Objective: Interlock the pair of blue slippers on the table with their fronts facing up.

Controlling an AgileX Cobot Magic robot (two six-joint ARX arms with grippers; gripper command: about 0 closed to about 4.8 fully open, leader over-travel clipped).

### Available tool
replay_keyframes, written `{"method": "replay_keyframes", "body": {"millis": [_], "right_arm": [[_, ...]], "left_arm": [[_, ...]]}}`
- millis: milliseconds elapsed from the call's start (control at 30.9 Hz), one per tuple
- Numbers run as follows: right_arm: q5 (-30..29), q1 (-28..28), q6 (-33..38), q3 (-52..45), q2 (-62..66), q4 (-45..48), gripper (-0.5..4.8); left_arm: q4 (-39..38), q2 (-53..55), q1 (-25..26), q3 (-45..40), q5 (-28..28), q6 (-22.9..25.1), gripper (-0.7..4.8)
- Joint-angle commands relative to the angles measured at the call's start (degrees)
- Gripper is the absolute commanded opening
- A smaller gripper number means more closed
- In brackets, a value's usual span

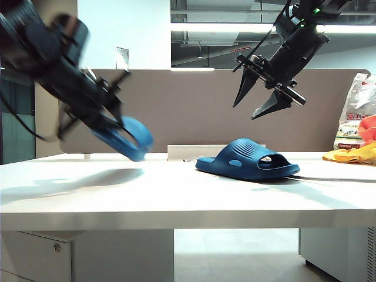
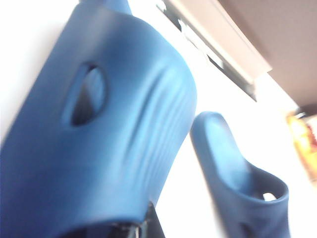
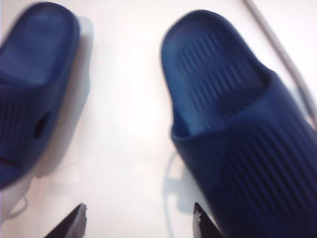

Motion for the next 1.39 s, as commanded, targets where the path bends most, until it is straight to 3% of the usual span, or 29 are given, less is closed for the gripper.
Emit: {"method": "replay_keyframes", "body": {"millis": [32,194,420,517,647,809,1003,1229,1391], "right_arm": [[-2.5,0.0,1.7,0.3,-0.5,2.8,2.65],[-2.3,0.0,5.6,0.3,-0.6,4.4,2.61],[7.6,0.3,18.4,0.3,-2.7,13.5,2.47],[14.0,1.0,17.5,0.3,-5.3,15.1,2.2],[20.1,2.6,9.7,0.3,-9.4,15.0,2.2],[20.9,3.8,9.2,0.3,-14.1,13.7,2.2],[24.6,3.9,8.9,-0.9,-17.1,11.1,2.2],[28.4,3.9,4.0,-19.0,-28.8,19.9,2.2],[26.5,3.9,1.2,-35.5,-39.7,31.7,2.2]], "left_arm": [[-7.4,-5.7,2.3,0.3,-0.6,14.8,-0.06],[-19.1,-10.8,5.8,0.3,-0.6,29.4,-0.06],[-28.8,-11.9,10.6,0.3,3.4,36.1,-0.06],[-29.5,-12.8,11.4,0.3,0.8,40.7,-0.06],[-28.6,-15.2,11.4,0.4,-4.1,45.0,-0.06],[-28.2,-16.7,11.4,0.4,-10.5,47.4,-0.06],[-27.6,-17.4,11.3,0.4,-9.4,47.4,-0.06],[-26.8,-19.4,11.3,0.4,-8.1,46.3,-0.06],[-26.7,-19.7,11.3,0.4,-5.4,45.8,-0.06]]}}
